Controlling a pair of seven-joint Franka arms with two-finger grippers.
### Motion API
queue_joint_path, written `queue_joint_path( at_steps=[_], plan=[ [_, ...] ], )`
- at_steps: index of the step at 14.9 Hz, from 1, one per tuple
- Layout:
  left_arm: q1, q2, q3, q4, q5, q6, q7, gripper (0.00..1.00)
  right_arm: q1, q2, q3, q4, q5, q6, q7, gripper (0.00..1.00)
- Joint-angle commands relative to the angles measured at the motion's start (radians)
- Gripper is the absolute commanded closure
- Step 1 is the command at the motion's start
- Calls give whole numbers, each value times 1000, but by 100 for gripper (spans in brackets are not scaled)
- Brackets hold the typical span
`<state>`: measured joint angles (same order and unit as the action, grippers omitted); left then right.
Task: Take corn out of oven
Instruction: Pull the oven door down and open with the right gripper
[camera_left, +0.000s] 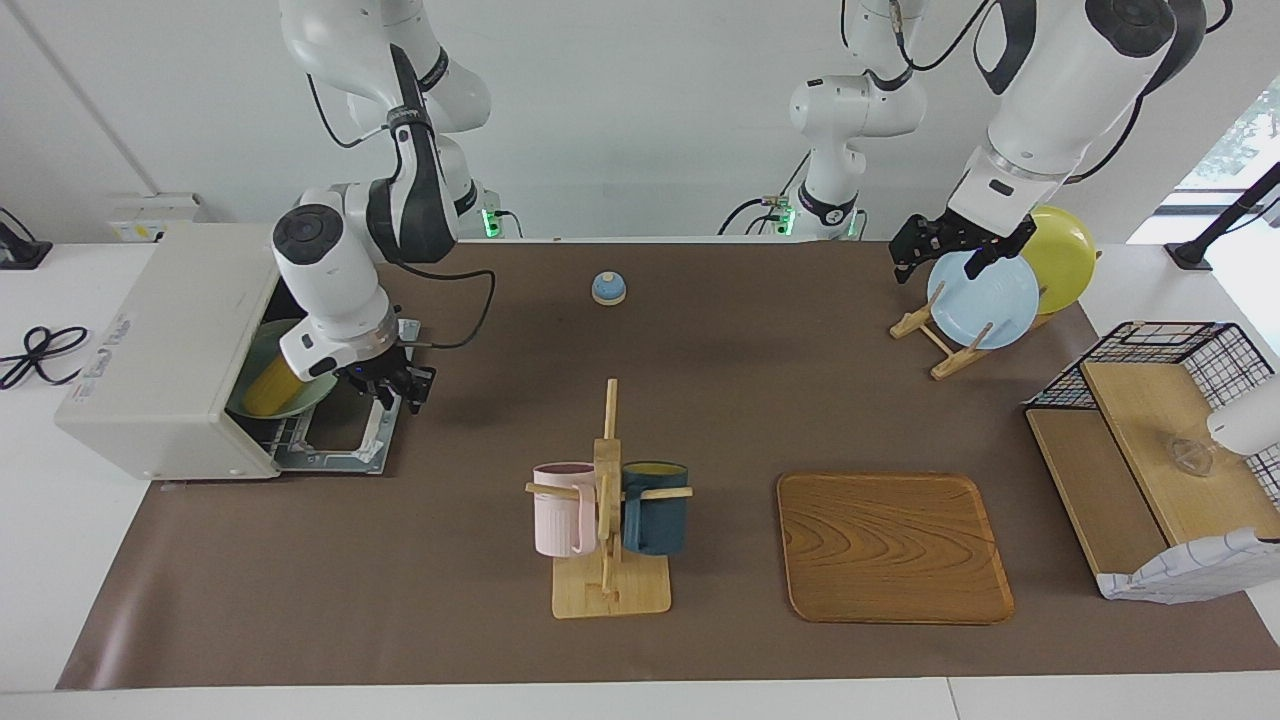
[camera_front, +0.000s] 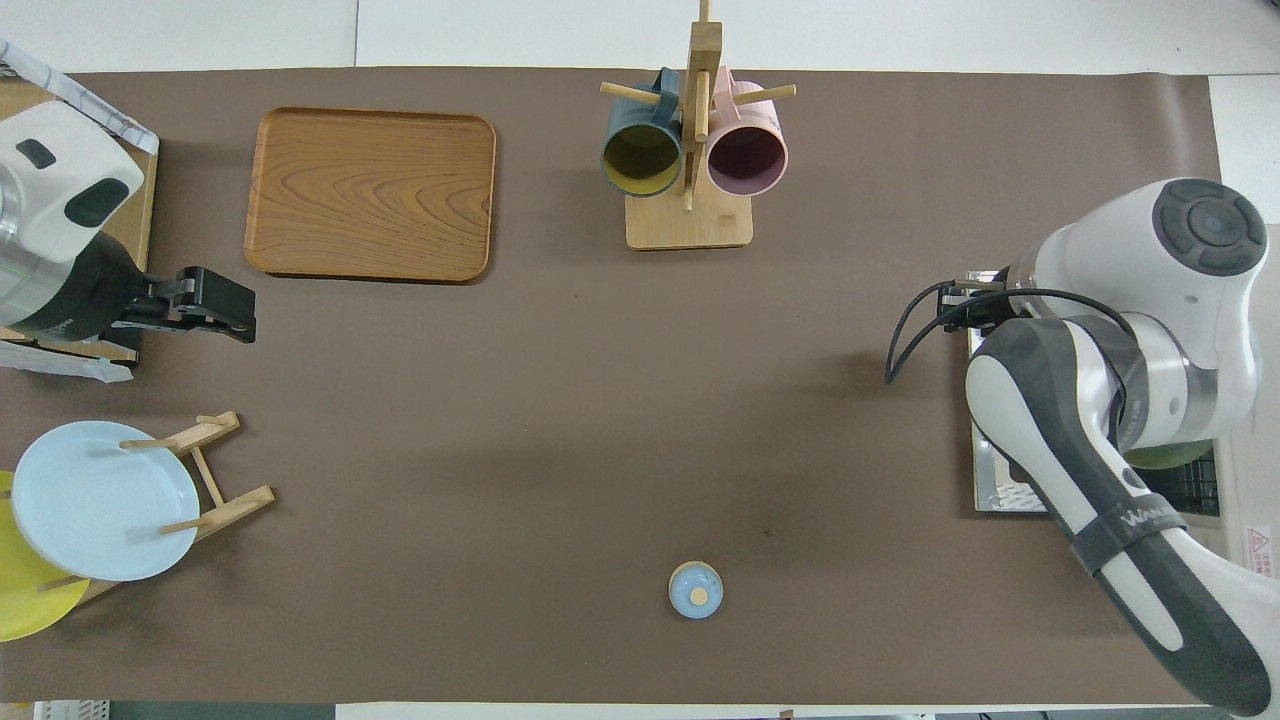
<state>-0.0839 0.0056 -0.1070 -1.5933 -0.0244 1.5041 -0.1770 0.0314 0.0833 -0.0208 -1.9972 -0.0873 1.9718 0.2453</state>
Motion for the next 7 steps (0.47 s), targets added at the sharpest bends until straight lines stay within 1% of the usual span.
queue_joint_path(
  at_steps=[1, 3, 5, 7],
  plan=[
    [13, -7, -6, -7, -11, -7, -7, 0, -51, -19, 9, -31, -35, -21, 12, 67],
    [13, -7, -6, -7, -11, -7, -7, 0, -85, -40, 12, -89, -40, 4, -4, 67],
    [13, -7, -6, -8, -11, -7, -7, 0, -88, -59, 10, -152, -40, 74, -17, 68],
    [13, -7, -6, -8, -11, -7, -7, 0, -90, -66, 10, -164, -40, 78, -26, 68]
  ],
)
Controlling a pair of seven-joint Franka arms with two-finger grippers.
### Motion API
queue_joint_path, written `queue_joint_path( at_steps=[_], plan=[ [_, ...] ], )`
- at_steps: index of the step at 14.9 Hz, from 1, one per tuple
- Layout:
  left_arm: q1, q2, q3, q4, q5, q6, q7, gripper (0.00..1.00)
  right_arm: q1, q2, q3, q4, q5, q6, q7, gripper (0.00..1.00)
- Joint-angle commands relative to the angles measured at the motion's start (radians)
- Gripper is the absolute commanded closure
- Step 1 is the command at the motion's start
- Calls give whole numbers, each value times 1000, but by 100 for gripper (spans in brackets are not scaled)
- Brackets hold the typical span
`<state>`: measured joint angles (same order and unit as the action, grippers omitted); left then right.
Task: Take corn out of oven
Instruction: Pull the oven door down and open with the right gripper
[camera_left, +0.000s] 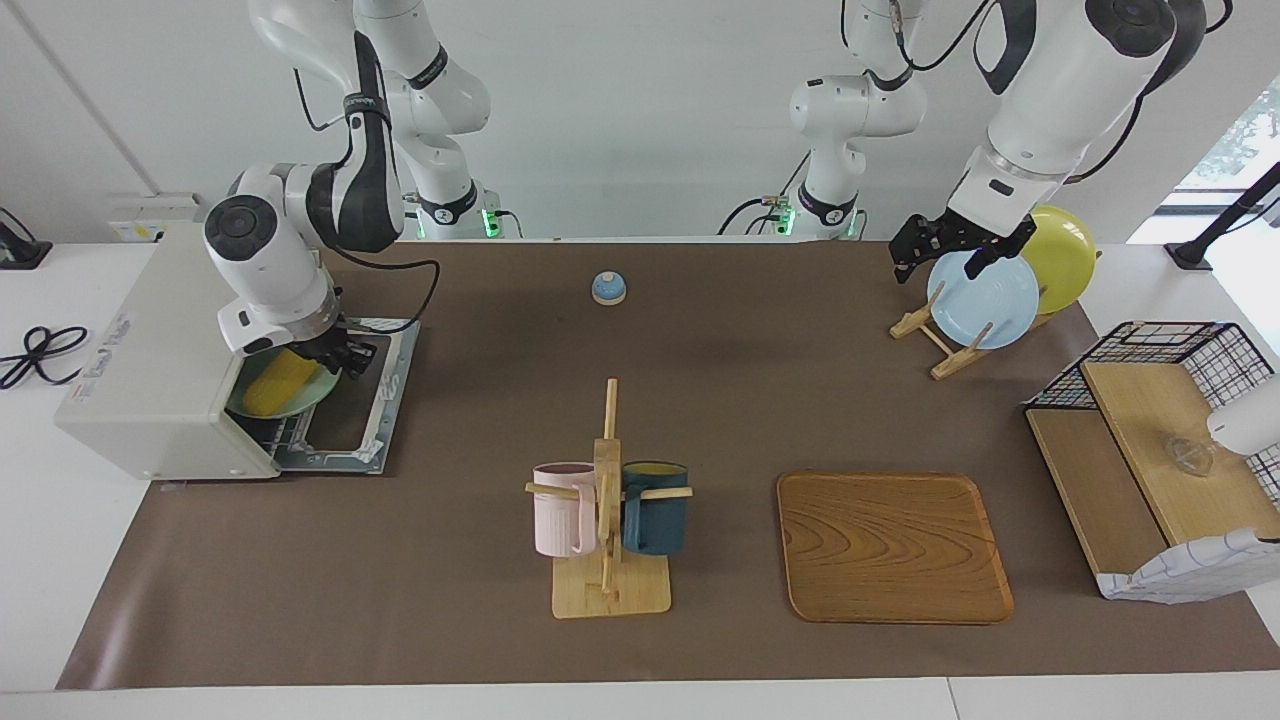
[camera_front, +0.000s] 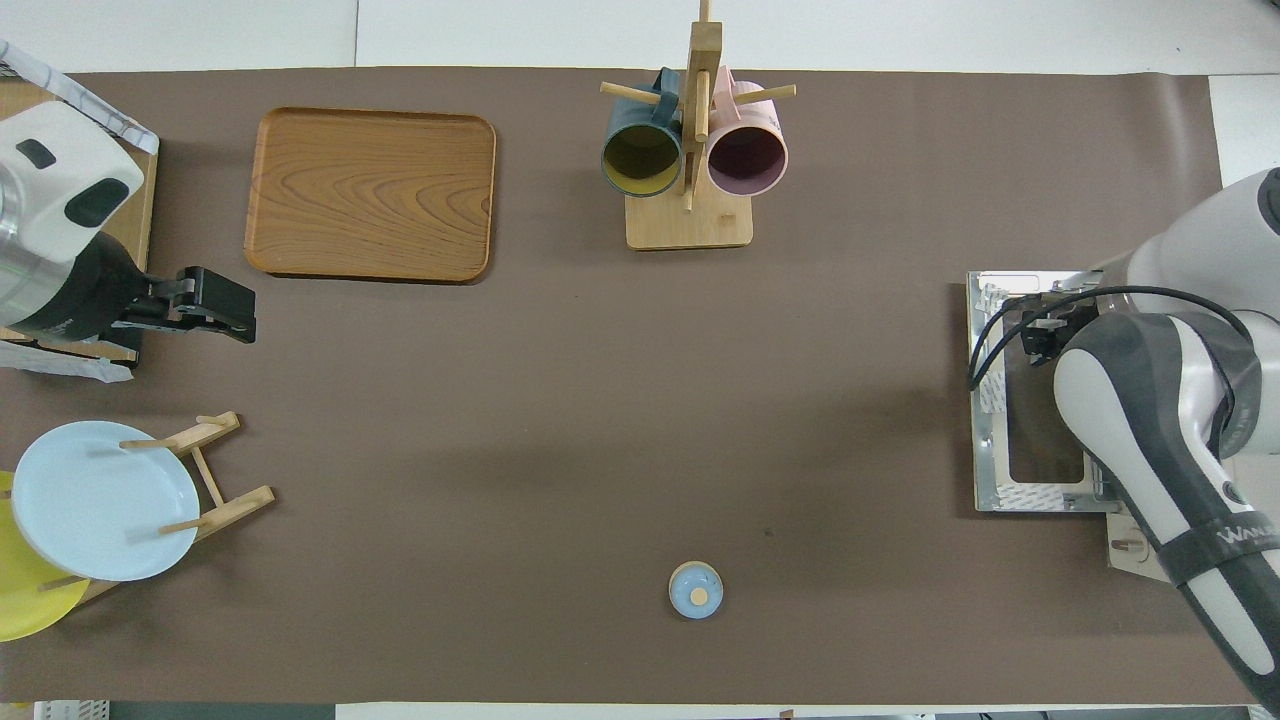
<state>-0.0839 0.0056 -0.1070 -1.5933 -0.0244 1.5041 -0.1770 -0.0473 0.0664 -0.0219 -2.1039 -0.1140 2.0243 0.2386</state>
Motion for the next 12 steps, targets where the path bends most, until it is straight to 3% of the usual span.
queue_joint_path(
  at_steps=[1, 12],
  plan=[
    [13, -7, -6, -8, -11, -7, -7, 0, -11, -50, 11, -57, -13, 16, -36, 72],
    [13, -7, -6, -8, -11, -7, -7, 0, -43, -51, 10, -61, -13, 7, -88, 75]
  ],
)
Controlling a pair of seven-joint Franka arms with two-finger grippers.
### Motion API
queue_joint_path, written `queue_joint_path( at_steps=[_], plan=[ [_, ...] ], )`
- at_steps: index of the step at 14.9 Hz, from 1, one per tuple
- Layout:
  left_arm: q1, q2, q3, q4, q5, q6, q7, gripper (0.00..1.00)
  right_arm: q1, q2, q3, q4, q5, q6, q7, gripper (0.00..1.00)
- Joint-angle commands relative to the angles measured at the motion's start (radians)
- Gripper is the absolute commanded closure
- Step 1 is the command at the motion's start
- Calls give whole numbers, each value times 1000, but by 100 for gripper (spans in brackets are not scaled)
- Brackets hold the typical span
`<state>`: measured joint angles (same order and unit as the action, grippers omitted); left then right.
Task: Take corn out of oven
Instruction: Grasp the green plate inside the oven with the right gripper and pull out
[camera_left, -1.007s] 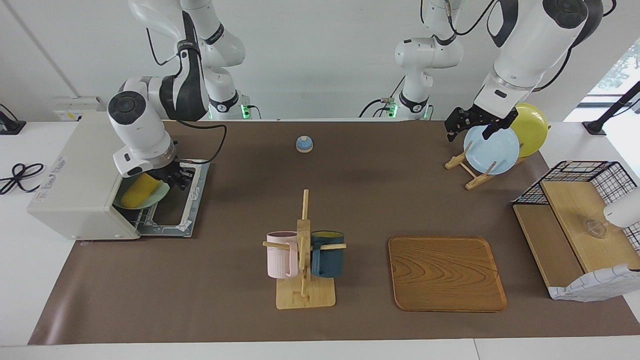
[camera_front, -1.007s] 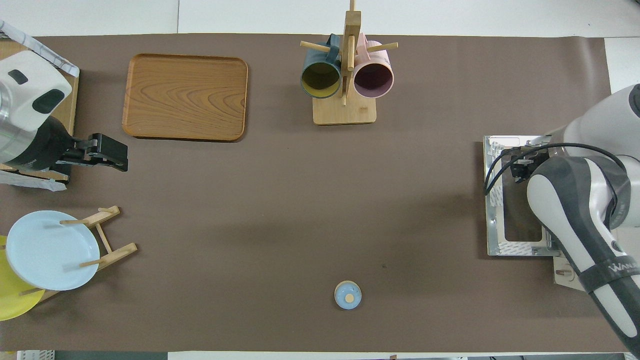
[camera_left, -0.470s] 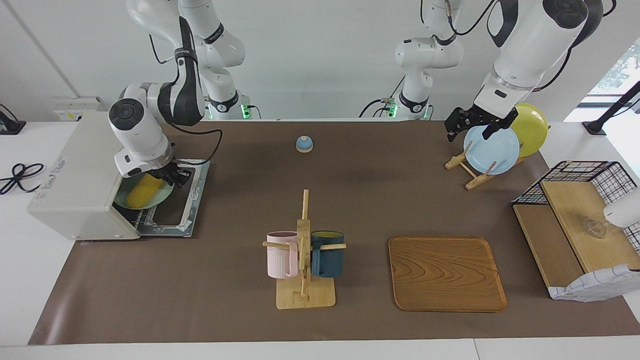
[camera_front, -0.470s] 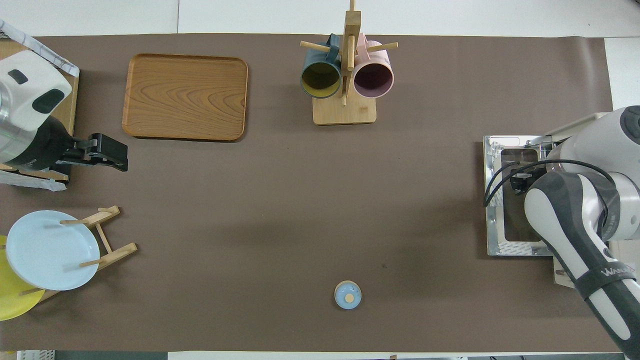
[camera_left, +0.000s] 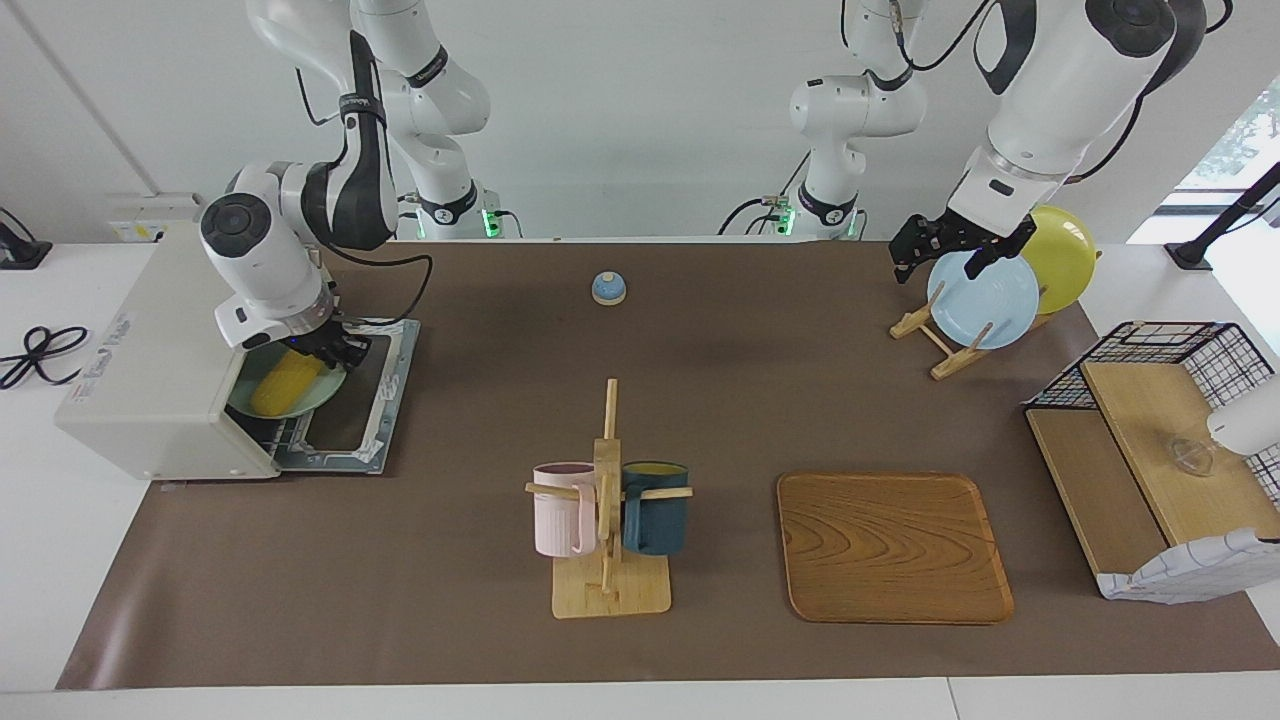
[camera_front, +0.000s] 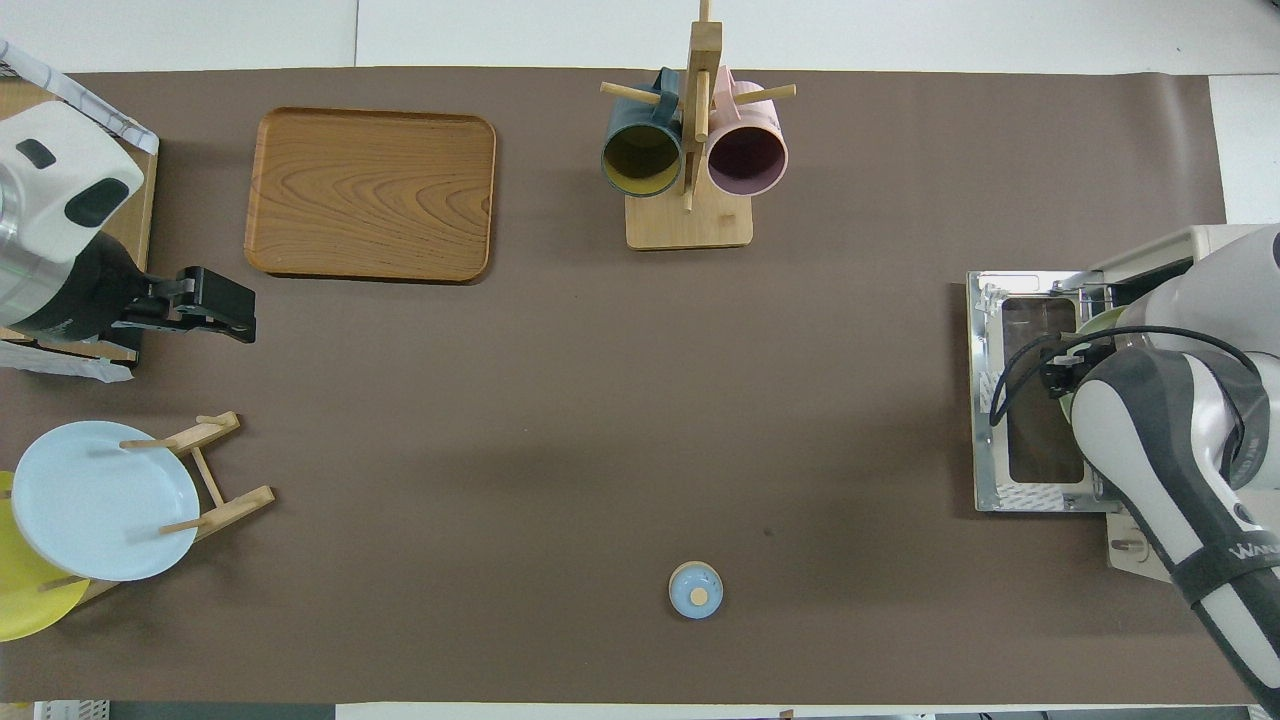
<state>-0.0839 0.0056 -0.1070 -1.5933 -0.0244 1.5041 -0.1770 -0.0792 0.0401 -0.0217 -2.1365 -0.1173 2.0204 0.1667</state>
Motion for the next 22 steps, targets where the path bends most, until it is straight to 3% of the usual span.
queue_joint_path(
  at_steps=[1, 11, 13, 14, 16, 18, 22],
  plan=[
    [13, -7, -6, -8, -11, -7, -7, 0, -11, -25, 9, -32, -10, 12, -16, 75],
    [13, -7, -6, -7, -11, -7, -7, 0, -11, -42, 11, -88, -10, 73, -18, 78],
    [13, -7, -6, -8, -11, -7, -7, 0, -14, -51, 11, -108, -10, 80, -22, 89],
    [13, -7, -6, -7, -11, -7, -7, 0, -14, -51, 11, -108, -10, 80, -38, 100],
    [13, -7, -6, -8, -11, -7, -7, 0, -5, -48, 11, -96, -10, 80, -70, 100],
    [13, -7, -6, -8, -11, -7, -7, 0, 6, -34, 22, -45, -10, 54, -69, 100],
    [13, -7, -6, -8, -11, -7, -7, 0, 223, 38, 23, 170, -12, -106, 57, 100]
  ],
)
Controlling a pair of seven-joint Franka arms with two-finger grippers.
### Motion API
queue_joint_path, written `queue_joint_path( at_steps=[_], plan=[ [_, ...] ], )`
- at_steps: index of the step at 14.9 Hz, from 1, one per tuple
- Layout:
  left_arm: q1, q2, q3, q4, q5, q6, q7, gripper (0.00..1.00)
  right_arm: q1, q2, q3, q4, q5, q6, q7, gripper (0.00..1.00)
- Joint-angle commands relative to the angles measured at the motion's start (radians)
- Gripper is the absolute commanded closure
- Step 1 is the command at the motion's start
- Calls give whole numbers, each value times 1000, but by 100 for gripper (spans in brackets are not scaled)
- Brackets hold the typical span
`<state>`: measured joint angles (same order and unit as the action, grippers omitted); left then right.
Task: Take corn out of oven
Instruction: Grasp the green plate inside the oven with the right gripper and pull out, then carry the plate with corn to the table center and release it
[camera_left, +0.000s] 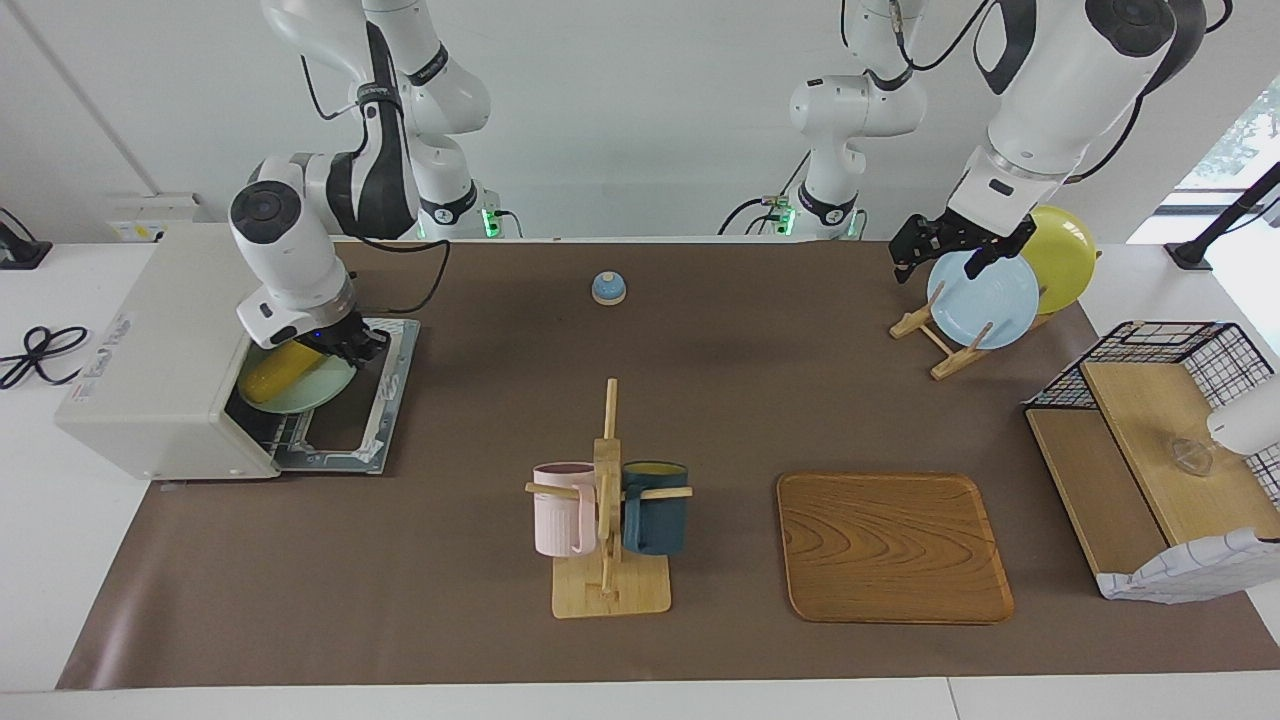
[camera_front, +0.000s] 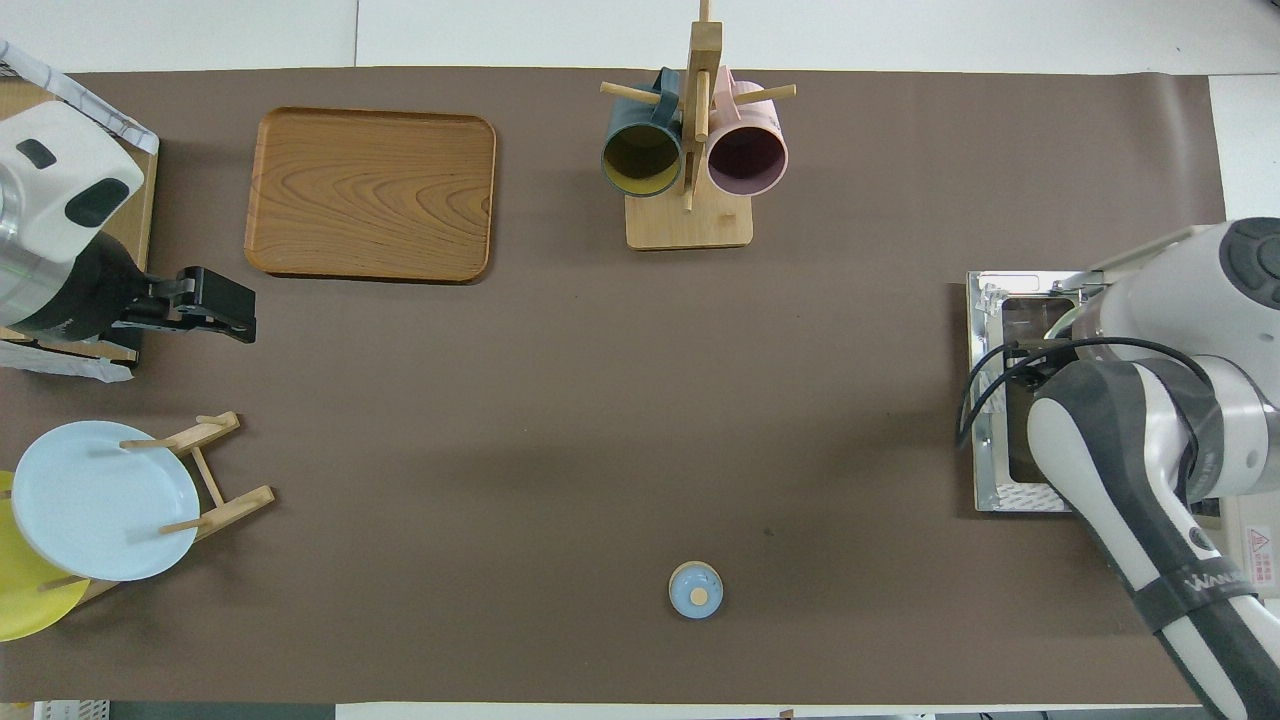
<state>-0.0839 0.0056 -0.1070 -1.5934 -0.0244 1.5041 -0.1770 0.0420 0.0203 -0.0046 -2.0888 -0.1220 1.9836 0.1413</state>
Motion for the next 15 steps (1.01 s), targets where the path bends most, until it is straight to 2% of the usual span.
queue_joint_path(
  at_steps=[1, 2, 4, 6, 7, 9, 11, 12, 15],
  plan=[
    [13, -7, -6, -8, -11, -7, -7, 0, 161, 72, 6, 162, -5, -84, 160, 100],
    [13, -7, -6, -7, -11, -7, -7, 0, 224, 105, 8, 212, -5, -115, 238, 100],
    [13, -7, -6, -8, -11, -8, -7, 0, 329, 226, 8, 367, -1, -181, 413, 100],
    [13, -7, -6, -7, -11, -7, -7, 0, 448, 427, 8, 607, -4, -270, 579, 100],
    [13, -7, -6, -7, -11, -7, -7, 0, 490, 501, 8, 675, 10, -272, 656, 100],
    [13, -7, -6, -8, -11, -7, -7, 0, 509, 544, 34, 693, 31, -203, 769, 100],
    [13, -7, -6, -7, -11, -8, -7, 0, 532, 582, 93, 688, 41, -194, 781, 100],
    [13, -7, -6, -8, -11, -8, -7, 0, 573, 602, 97, 685, 44, -187, 782, 100],
    [13, -7, -6, -8, -11, -8, -7, 0, 584, 630, 100, 679, 58, -135, 846, 100]
  ],
)
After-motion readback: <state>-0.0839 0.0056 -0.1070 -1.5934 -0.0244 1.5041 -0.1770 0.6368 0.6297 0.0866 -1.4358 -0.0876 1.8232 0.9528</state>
